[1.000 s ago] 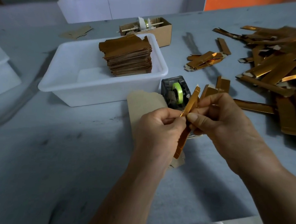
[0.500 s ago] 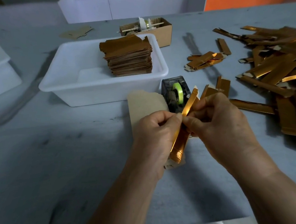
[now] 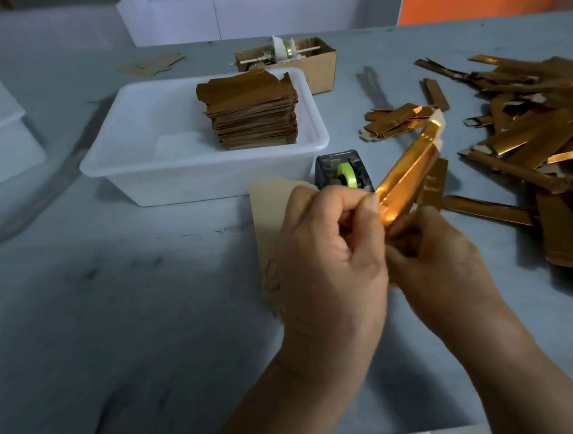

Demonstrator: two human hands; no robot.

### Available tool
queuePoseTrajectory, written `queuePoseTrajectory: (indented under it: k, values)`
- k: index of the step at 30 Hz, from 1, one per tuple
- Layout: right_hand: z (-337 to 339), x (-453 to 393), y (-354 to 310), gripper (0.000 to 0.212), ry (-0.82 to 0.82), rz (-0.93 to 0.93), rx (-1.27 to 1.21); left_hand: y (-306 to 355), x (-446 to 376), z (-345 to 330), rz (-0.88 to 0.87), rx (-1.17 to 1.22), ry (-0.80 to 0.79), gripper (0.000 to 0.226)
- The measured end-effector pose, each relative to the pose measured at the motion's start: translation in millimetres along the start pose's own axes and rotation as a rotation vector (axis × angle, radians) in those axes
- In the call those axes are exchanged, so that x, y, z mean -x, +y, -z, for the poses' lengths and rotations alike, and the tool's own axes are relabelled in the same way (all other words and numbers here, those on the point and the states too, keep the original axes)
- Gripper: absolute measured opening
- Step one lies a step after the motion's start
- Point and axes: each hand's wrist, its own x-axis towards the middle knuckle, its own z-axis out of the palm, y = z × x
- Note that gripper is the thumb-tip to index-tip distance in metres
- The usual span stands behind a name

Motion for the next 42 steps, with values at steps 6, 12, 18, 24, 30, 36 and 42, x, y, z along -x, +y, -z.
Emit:
queuePoseTrajectory:
  k: [6,12,18,24,30,36,42]
  values:
    - [13.1,2.5,-2.1,0.049,-0.163,-0.107,-0.574,-11.7,-3.9,4.8,0.331,0.205,-0.077,0.011]
    - [-4.0,1.3,-8.0,0.045,-0.269,-0.123,-0.704,-13.3,0.8,9.7,0.483,0.255,-0.149,0.013]
    - [-4.1,-2.6,-5.2,0.014,-0.272,-0.141,-0.621,-19.7,-3.5,19.8,0.601,0.309,-0.252,0.011]
    - [2.2,-11.3,-11.2,0.019,-0.305,-0.122,-0.423,-25.0,-18.3,22.2,0.677,0.326,-0.345,0.008]
    - [29.0,-44.3,-5.4,0.022,-0.038,-0.013,-0.195,-39.7,-32.5,40.1,0.242,-0.356,-0.149,0.036]
    - [28.0,-103.3,21.4,0.032,0.102,-0.106,0.326,-66.1,-40.4,49.5,0.534,-0.481,-0.283,0.047]
    - [16.2,-82.0,23.2,0.04,0.251,0.153,0.42,-80.7,-47.2,54.5,0.801,-0.03,-0.214,0.022]
